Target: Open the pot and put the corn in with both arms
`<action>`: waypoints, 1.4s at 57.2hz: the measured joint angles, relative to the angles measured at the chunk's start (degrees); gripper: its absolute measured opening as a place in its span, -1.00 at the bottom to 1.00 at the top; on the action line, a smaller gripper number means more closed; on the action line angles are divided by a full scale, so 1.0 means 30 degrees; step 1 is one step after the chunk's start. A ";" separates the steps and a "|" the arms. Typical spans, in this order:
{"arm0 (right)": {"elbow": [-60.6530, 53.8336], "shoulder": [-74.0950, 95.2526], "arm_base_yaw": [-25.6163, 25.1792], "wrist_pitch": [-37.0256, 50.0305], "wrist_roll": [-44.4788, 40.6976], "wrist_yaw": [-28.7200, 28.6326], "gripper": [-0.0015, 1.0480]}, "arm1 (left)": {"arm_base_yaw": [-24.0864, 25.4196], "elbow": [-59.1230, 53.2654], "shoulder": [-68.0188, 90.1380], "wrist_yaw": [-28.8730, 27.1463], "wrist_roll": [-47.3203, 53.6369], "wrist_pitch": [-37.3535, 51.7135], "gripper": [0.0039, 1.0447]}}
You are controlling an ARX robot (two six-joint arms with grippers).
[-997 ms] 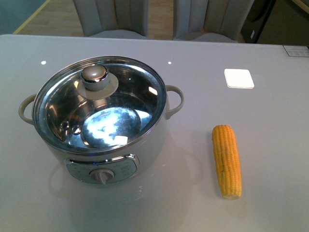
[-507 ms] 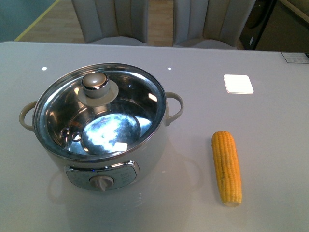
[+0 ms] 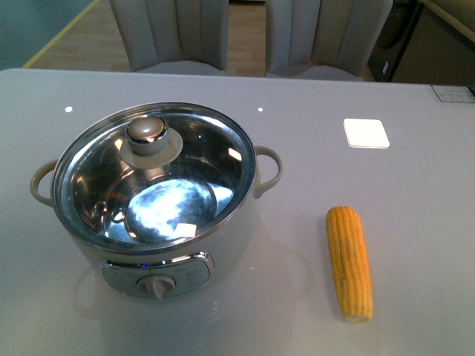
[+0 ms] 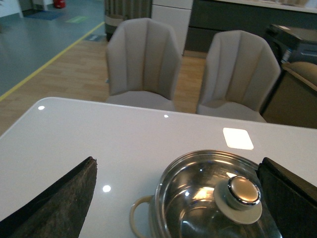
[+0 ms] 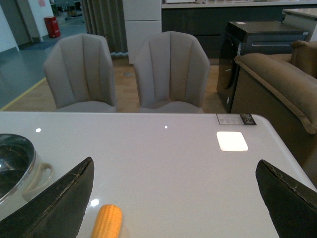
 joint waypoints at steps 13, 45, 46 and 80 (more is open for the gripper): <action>0.0000 0.0000 0.0000 0.0000 0.0000 0.0000 0.83 | 0.0211 0.2397 0.8473 0.2339 0.1311 0.4277 0.88; 0.0000 0.0000 0.0007 0.0000 0.0000 0.0000 0.83 | -0.1676 0.7562 1.7828 0.3111 0.4357 0.6317 0.88; 0.0000 0.0000 0.0000 0.0000 0.0000 -0.0007 0.83 | -0.1814 0.7730 1.7966 0.3053 0.4357 0.6317 0.88; 0.0000 0.0000 0.0000 0.0000 0.0000 -0.0007 0.83 | -0.3395 1.0156 2.0750 0.2062 0.3257 0.5807 0.88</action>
